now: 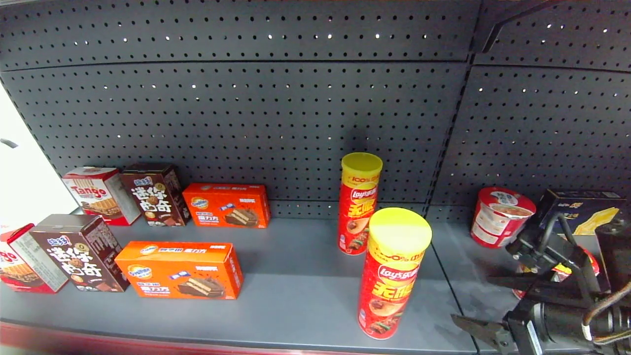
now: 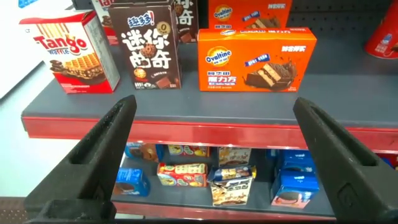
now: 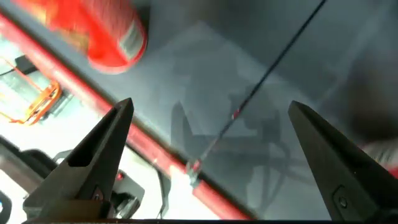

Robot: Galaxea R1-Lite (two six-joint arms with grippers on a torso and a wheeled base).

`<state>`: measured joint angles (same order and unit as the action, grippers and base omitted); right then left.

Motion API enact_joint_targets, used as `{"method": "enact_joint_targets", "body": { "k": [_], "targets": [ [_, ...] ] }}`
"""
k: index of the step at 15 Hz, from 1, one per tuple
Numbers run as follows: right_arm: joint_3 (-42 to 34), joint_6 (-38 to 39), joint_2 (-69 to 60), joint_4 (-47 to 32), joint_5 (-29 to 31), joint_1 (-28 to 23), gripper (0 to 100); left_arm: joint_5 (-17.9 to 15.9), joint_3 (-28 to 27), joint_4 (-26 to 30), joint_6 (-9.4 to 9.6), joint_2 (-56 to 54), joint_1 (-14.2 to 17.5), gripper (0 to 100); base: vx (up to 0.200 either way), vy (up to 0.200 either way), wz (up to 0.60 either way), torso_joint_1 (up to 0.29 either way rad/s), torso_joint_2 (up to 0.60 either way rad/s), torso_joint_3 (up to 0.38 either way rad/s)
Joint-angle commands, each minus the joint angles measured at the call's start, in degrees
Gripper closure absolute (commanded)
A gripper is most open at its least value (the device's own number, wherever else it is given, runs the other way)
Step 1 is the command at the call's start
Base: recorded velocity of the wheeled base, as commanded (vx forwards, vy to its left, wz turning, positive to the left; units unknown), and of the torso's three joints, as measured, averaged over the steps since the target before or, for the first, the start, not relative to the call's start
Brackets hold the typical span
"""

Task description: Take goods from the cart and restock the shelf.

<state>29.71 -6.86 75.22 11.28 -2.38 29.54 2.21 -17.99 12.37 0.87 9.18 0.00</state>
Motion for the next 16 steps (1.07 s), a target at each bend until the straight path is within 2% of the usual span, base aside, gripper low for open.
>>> {"method": "enact_joint_targets", "body": {
  "k": [1, 6, 16],
  "targets": [
    [3.0, 0.0, 4.5, 0.0, 1.4, 1.4, 0, 0.0, 0.1, 0.0, 0.1, 0.0, 0.0, 0, 0.0, 0.0, 0.0, 0.0, 0.0, 0.0],
    [7.8, 0.2, 10.5, -0.2, 4.2, 3.9, 0, 0.0, 0.2, 0.0, 0.19, 0.0, 0.0, 0, 0.0, 0.0, 0.0, 0.0, 0.0, 0.0],
    [12.2, 0.2, 15.5, 0.0, 4.7, 5.4, 0, -1.4, 2.0, -0.1, 0.1, 0.0, 0.0, 0, 0.0, 0.0, 0.0, 0.0, 0.0, 0.0]
  ]
}}
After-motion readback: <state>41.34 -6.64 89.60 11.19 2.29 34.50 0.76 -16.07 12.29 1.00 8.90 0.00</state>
